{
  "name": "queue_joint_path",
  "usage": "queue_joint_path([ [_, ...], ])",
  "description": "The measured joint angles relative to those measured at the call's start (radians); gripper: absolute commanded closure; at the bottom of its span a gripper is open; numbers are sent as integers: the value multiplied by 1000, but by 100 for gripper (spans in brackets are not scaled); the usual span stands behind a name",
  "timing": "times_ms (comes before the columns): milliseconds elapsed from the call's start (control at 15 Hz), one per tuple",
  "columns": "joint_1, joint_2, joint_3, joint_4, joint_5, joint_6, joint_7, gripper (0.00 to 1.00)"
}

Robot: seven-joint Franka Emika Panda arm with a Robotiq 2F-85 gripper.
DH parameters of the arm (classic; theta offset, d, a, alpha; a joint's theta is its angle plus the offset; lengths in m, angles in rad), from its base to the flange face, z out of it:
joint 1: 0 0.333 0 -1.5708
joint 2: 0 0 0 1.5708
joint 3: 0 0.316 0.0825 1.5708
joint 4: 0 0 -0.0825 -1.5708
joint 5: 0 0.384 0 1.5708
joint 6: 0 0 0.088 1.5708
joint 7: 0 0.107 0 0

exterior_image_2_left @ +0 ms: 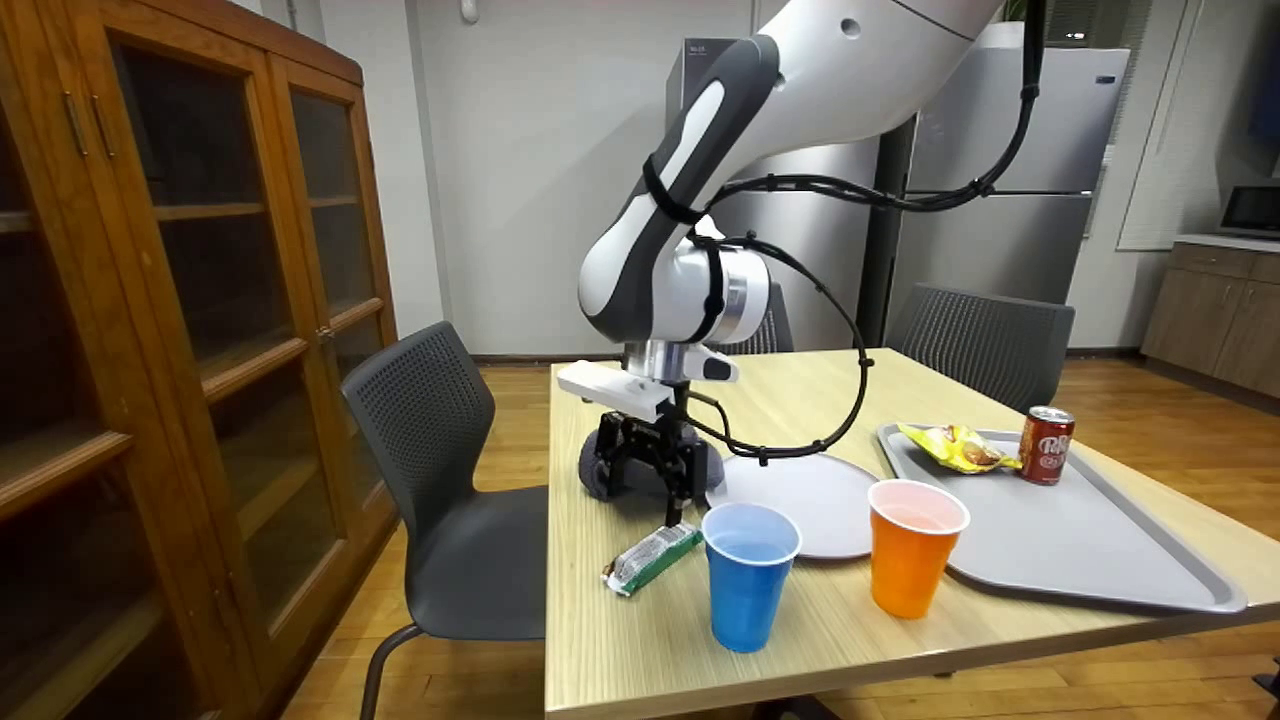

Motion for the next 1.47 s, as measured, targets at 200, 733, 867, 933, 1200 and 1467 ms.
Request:
queue_joint_path([
  [200,0,-17,-17,6,-13,0,0,0],
  [733,-3,-67,-83,10,-120,-14,-6,0],
  [867,-13,-74,-98,10,-143,-17,-20,0],
  [933,-23,-77,-101,10,-150,-20,-37,0],
  [1200,-80,-94,-111,10,-156,-59,-133,0],
  [1467,-150,-112,-114,10,-156,-104,-246,0],
])
